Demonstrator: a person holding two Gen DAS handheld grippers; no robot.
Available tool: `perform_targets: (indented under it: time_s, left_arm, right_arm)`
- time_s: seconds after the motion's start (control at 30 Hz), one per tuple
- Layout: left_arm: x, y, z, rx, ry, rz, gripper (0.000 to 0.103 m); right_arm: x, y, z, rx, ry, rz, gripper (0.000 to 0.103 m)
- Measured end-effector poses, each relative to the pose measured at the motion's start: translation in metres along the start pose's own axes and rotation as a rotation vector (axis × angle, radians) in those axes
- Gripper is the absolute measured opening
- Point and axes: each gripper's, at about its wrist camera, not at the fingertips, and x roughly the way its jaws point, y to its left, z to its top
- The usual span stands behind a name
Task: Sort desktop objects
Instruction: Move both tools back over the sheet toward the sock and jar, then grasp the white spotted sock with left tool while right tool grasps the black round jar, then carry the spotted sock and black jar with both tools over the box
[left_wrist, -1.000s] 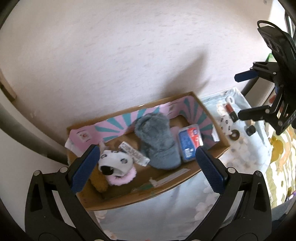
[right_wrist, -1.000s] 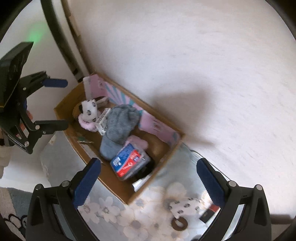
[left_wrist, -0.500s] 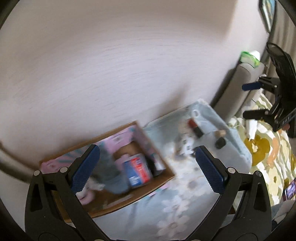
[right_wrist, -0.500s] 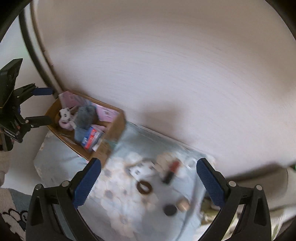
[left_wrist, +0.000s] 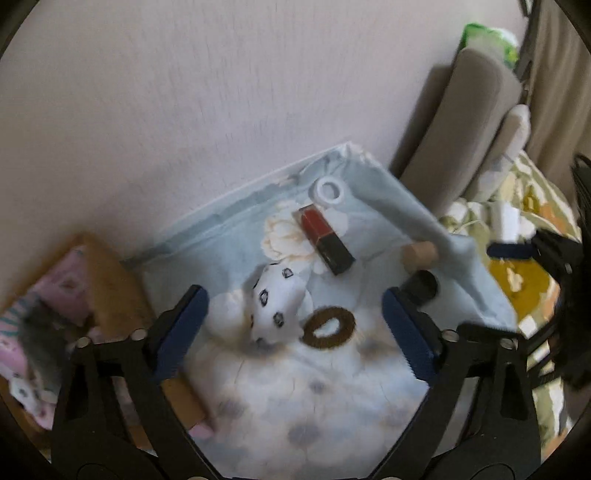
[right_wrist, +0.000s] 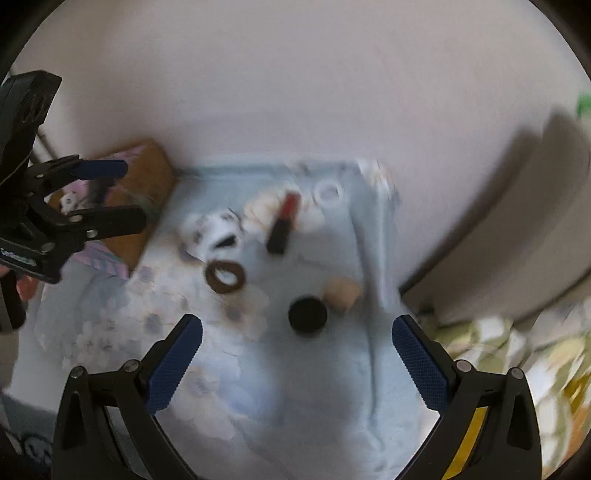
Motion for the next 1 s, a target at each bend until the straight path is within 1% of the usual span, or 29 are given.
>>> perform_targets:
  time_s: [0.07,0.13,0.2,0.23,0.27,0.3,0.37,0.4,0.47,0.5,0.53,0.57,0.6,0.77,1.0]
  left_arm:
    - [0.017,0.002,-0.002,-0.023,-0.001,0.020,0.090]
    - [0.032,0.006,-0.004,-0.040,0.002,0.031,0.089]
    - [0.044,0.010,-0.006,-0.051,0.010,0.044,0.086]
    - [0.051,0.013,-0.007,-0.059,0.015,0.045,0.082]
    - [0.056,0.016,-0.008,-0.068,0.024,0.039,0.078]
    - [0.060,0.018,-0.008,-0.074,0.031,0.034,0.074]
    - [0.070,0.022,-0.011,-0.081,0.060,0.027,0.061]
    - [0.074,0.023,-0.013,-0.082,0.070,0.026,0.057]
    - [0.079,0.024,-0.017,-0.081,0.083,0.015,0.043]
    - [0.081,0.024,-0.020,-0.076,0.085,0.005,0.038]
    - [0.081,0.023,-0.021,-0.067,0.081,0.012,0.037]
    - [0.080,0.022,-0.021,-0.057,0.074,0.017,0.035]
    - [0.079,0.021,-0.022,-0.049,0.070,0.019,0.034]
    - [0.067,0.020,-0.020,-0.041,0.070,0.012,0.033]
    - [0.025,0.015,-0.007,-0.029,0.038,-0.005,0.033]
  right_arm:
    - [0.013,-0.003,-0.009,0.015,-0.005,-0.012,0.091]
    - [0.026,-0.004,-0.013,0.033,-0.015,-0.002,0.086]
    - [0.038,-0.003,-0.017,0.038,-0.023,-0.016,0.082]
    - [0.043,-0.004,-0.018,0.039,-0.025,-0.017,0.078]
    - [0.047,-0.005,-0.020,0.046,-0.028,-0.014,0.071]
    - [0.051,-0.006,-0.021,0.051,-0.030,-0.012,0.069]
    - [0.058,-0.008,-0.023,0.056,-0.029,-0.012,0.061]
    - [0.061,-0.008,-0.024,0.056,-0.029,-0.015,0.059]
    - [0.063,-0.007,-0.024,0.050,-0.037,-0.018,0.053]
    - [0.063,-0.006,-0.024,0.042,-0.046,-0.028,0.051]
    - [0.063,-0.005,-0.024,0.029,-0.054,-0.043,0.044]
    - [0.064,-0.003,-0.024,0.014,-0.059,-0.058,0.034]
    - [0.064,-0.002,-0.023,0.006,-0.060,-0.061,0.033]
    - [0.058,0.001,-0.024,-0.006,-0.055,-0.070,0.032]
    - [0.028,0.005,-0.017,0.007,-0.075,-0.065,0.032]
